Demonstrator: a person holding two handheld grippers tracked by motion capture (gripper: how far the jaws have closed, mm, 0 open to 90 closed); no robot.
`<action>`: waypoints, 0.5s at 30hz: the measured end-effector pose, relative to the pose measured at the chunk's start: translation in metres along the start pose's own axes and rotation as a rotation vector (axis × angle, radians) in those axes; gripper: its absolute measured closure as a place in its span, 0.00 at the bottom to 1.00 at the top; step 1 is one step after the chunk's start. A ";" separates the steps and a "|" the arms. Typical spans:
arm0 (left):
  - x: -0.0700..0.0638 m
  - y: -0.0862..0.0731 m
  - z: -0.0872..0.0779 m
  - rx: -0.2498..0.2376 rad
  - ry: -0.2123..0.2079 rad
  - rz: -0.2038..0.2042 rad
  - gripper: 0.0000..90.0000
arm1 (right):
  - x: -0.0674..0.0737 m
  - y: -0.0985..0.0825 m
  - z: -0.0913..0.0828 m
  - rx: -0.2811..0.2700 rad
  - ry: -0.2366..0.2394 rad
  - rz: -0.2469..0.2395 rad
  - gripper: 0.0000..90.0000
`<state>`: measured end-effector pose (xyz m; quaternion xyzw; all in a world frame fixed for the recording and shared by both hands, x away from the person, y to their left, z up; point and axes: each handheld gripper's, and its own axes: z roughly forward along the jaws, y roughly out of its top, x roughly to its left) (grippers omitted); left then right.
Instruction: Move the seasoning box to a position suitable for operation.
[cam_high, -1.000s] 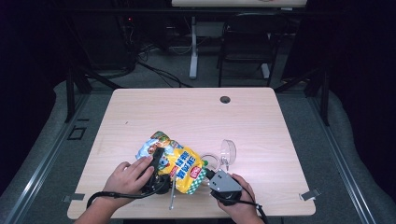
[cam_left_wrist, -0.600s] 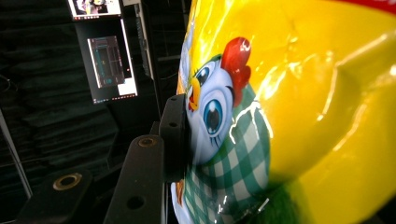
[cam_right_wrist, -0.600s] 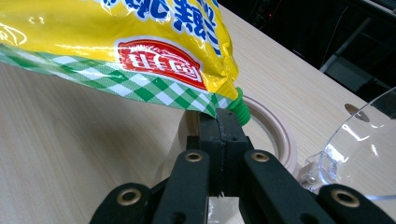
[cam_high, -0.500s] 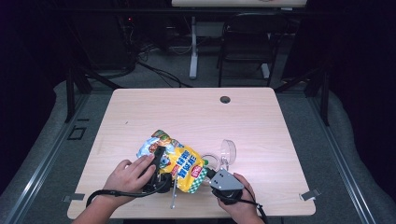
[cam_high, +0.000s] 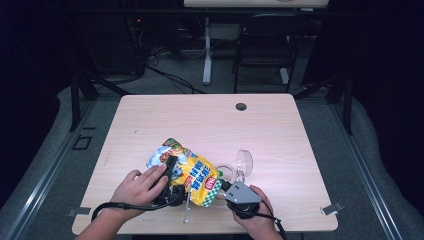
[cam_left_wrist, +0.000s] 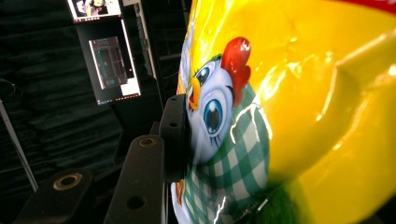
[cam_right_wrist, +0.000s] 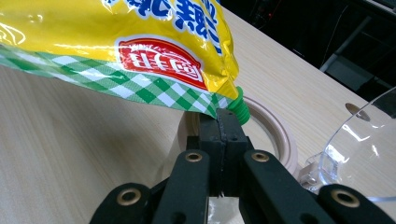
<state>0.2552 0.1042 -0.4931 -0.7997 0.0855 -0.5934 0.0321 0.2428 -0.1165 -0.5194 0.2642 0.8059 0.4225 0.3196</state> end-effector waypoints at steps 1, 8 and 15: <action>0.000 0.000 0.000 0.001 0.000 0.002 0.73 | 0.000 0.000 0.000 0.000 -0.001 0.000 1.00; 0.001 0.001 -0.001 0.004 -0.002 0.003 0.73 | -0.001 0.000 0.000 -0.001 0.001 0.001 1.00; 0.003 0.001 -0.002 0.007 0.001 0.019 0.73 | -0.001 0.000 0.001 -0.001 0.002 0.002 1.00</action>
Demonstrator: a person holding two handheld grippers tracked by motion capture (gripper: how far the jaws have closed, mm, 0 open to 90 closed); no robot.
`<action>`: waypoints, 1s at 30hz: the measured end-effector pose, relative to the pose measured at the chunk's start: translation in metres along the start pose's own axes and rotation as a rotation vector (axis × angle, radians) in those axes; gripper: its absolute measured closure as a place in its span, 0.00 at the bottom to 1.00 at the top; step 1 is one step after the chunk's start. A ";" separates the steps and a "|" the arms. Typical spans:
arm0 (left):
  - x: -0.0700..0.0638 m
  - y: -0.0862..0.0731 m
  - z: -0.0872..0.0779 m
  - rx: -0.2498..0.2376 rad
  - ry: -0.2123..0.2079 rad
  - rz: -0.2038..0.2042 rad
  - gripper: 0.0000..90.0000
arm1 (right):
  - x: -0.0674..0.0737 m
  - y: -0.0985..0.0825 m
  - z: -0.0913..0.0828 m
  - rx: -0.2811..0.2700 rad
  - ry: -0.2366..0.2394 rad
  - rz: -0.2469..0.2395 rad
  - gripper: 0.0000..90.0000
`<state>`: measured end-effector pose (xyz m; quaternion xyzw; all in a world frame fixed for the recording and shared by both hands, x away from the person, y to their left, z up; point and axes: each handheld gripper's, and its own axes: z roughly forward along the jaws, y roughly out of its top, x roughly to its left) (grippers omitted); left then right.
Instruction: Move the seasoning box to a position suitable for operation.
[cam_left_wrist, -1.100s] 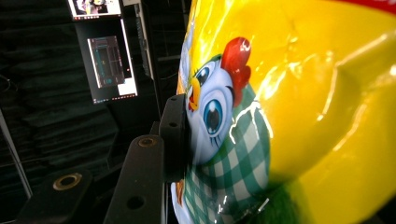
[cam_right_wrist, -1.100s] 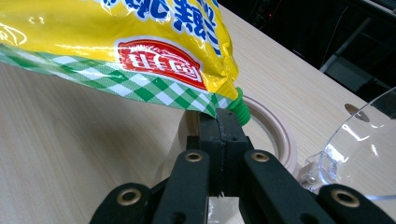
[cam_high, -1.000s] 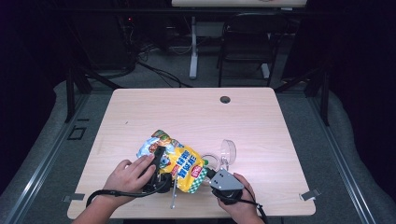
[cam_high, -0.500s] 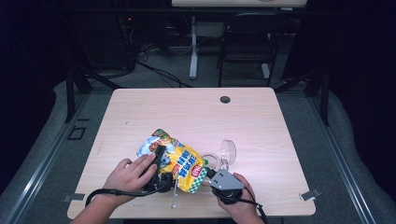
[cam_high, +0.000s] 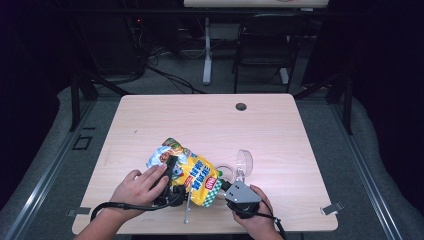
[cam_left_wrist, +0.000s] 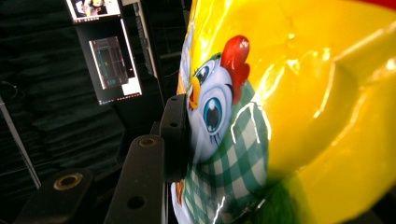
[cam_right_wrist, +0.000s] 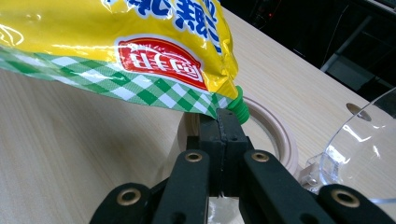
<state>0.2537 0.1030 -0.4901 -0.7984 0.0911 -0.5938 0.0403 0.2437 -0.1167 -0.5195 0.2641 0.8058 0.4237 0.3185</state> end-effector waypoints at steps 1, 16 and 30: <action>0.000 0.000 0.000 -0.001 0.002 0.002 0.73 | 0.000 0.000 0.000 0.000 0.000 0.000 1.00; 0.003 0.001 -0.001 0.002 0.002 0.021 0.74 | -0.001 0.000 0.000 0.002 0.001 0.006 1.00; 0.005 0.002 -0.002 0.004 -0.004 0.038 0.74 | -0.001 0.000 0.000 0.003 0.000 0.007 1.00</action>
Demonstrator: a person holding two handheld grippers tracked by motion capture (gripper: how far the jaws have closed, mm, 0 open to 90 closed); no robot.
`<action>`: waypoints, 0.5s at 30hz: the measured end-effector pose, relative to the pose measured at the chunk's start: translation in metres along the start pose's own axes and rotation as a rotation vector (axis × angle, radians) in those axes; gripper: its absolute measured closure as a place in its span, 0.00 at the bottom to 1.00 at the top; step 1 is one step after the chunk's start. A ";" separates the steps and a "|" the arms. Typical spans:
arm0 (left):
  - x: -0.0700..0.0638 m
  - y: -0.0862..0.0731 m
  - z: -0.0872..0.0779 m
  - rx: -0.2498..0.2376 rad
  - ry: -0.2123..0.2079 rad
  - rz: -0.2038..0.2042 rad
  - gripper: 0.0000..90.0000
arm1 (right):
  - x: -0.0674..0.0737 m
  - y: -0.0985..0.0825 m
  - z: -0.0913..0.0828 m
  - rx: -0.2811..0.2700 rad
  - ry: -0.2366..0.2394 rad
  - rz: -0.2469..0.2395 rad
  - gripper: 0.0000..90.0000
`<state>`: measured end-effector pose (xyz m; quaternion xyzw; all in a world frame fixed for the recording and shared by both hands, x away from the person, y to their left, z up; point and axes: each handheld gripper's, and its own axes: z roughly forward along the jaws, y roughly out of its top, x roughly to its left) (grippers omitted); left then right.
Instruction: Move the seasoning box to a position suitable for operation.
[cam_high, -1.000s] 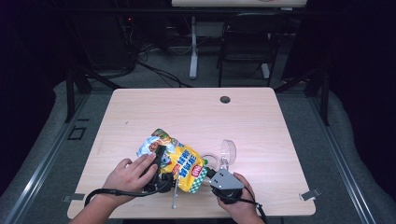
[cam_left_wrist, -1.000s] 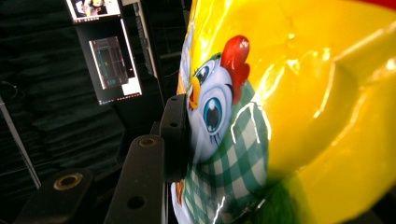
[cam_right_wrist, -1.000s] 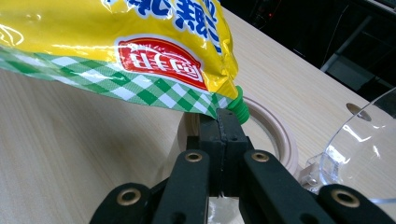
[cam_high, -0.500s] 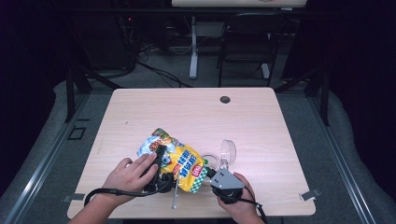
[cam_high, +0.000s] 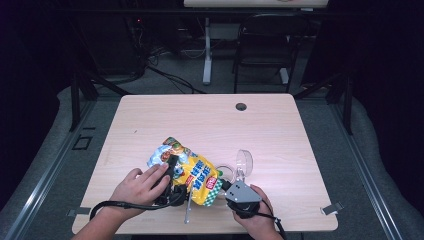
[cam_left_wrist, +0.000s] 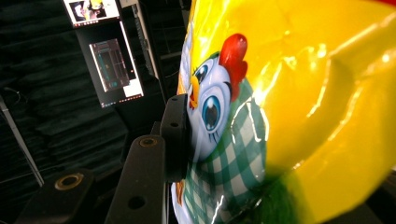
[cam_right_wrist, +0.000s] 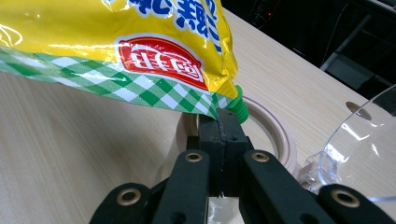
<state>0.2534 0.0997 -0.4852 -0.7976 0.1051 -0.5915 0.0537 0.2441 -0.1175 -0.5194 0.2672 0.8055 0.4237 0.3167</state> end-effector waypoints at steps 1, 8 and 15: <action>0.000 0.000 0.000 0.001 0.000 0.003 0.74 | 0.000 0.000 0.000 0.000 0.000 0.000 1.00; 0.002 0.001 0.000 0.001 0.004 0.011 0.74 | -0.001 0.000 0.000 0.000 0.031 0.001 1.00; 0.003 0.001 0.000 0.002 0.001 0.017 0.74 | 0.000 0.000 0.000 -0.001 -0.001 0.003 1.00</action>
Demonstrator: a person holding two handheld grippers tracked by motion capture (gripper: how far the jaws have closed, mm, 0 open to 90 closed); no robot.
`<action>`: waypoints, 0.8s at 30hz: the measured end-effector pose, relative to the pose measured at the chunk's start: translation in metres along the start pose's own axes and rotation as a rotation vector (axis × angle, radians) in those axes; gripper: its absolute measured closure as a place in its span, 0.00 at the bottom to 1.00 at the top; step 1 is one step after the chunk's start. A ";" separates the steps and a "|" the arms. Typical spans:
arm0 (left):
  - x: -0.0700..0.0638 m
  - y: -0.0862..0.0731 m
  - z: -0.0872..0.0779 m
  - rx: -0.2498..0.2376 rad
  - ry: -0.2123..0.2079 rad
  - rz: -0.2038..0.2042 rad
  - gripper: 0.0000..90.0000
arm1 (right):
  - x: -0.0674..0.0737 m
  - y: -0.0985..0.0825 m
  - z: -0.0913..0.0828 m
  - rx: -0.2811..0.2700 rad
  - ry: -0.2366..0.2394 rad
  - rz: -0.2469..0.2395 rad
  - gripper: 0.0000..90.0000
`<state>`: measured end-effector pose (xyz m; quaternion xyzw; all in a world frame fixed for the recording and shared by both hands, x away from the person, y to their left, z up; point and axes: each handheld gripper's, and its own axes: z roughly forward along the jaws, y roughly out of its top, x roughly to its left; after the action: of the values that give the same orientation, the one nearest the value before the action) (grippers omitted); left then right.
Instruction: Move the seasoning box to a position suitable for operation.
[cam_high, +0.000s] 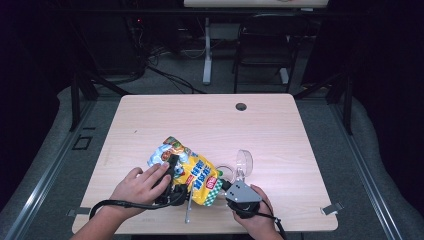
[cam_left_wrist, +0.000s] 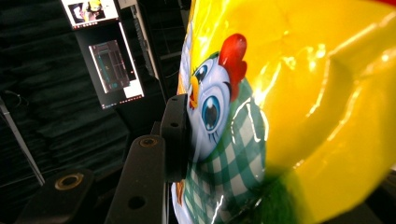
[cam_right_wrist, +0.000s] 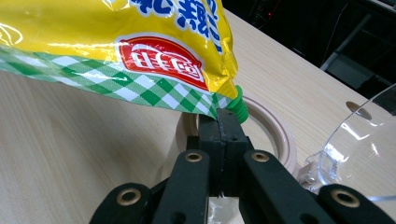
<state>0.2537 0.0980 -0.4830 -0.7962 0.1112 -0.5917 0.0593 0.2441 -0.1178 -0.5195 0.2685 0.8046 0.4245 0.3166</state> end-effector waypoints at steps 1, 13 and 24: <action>0.000 0.000 0.000 0.000 0.000 0.001 0.74 | 0.000 0.000 0.000 0.000 0.000 -0.001 1.00; 0.003 0.001 -0.002 0.005 0.003 0.019 0.74 | 0.000 0.000 0.000 -0.002 -0.001 0.003 1.00; 0.006 0.003 -0.003 -0.001 0.001 0.032 0.76 | -0.001 -0.001 -0.001 0.001 -0.001 0.007 1.00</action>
<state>0.2524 0.0939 -0.4772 -0.7940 0.1240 -0.5912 0.0684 0.2440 -0.1189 -0.5196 0.2719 0.8036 0.4251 0.3154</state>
